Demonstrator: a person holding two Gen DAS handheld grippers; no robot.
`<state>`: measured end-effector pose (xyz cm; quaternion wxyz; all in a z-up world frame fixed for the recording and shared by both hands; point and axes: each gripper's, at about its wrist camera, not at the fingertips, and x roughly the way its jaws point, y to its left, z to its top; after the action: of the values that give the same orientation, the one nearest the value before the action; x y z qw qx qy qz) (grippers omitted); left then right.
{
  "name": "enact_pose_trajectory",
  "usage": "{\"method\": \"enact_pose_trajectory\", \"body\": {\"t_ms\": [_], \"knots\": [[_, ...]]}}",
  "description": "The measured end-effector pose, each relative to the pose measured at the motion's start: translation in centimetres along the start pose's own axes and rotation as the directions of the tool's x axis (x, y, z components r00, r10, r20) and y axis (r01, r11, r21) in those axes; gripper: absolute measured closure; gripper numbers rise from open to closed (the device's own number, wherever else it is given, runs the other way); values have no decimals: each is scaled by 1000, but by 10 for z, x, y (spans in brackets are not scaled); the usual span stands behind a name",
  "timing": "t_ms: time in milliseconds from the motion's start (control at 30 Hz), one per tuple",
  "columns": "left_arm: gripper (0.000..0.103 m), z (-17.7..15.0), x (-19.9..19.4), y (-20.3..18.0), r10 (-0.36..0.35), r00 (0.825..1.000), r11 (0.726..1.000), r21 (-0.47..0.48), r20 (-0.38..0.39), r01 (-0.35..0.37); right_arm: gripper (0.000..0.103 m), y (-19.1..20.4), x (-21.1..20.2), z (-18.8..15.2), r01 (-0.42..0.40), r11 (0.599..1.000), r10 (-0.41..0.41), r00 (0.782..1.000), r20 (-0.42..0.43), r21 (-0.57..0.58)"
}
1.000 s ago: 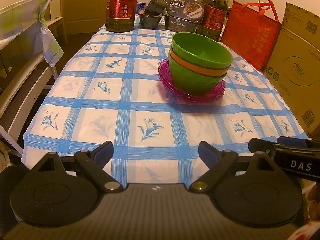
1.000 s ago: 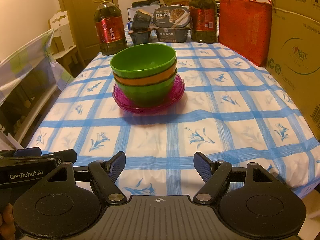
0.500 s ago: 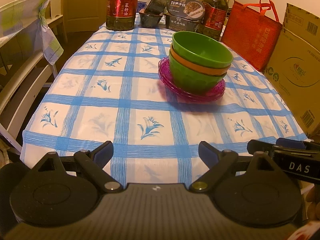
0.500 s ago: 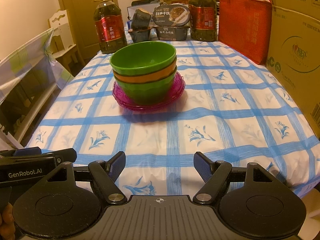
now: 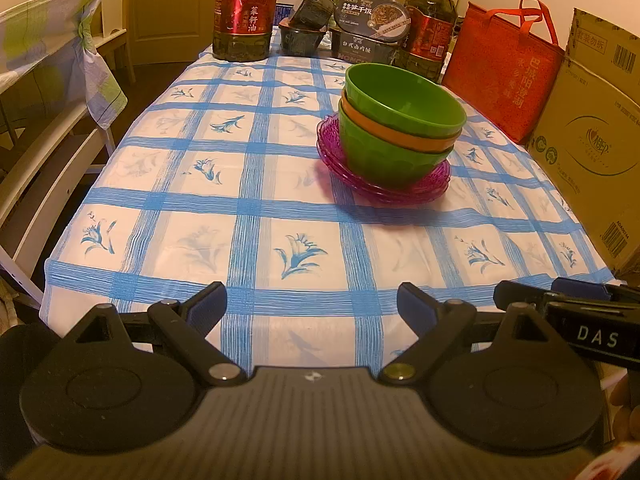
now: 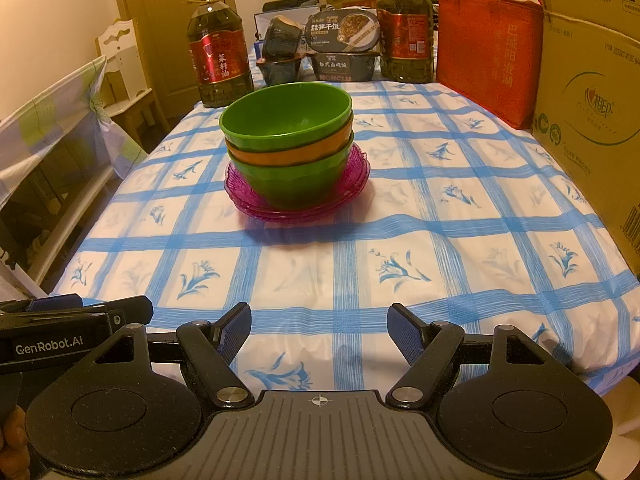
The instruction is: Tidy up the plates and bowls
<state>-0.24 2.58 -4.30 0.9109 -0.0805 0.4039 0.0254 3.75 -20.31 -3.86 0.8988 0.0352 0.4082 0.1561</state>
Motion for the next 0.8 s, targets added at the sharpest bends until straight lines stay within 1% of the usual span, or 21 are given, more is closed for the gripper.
{"method": "enact_pose_trajectory", "body": {"t_ms": [700,800], "knots": [[12,-1,0,0,-1,1000,1000,-2,-1,1,28,-1,1,-4,1,1000,-1,1000,-4,5],[12,-1,0,-1,1,1000,1000,0,8,-1,28,-1,1,-4,1,1000,-1,1000,-4,5]]}}
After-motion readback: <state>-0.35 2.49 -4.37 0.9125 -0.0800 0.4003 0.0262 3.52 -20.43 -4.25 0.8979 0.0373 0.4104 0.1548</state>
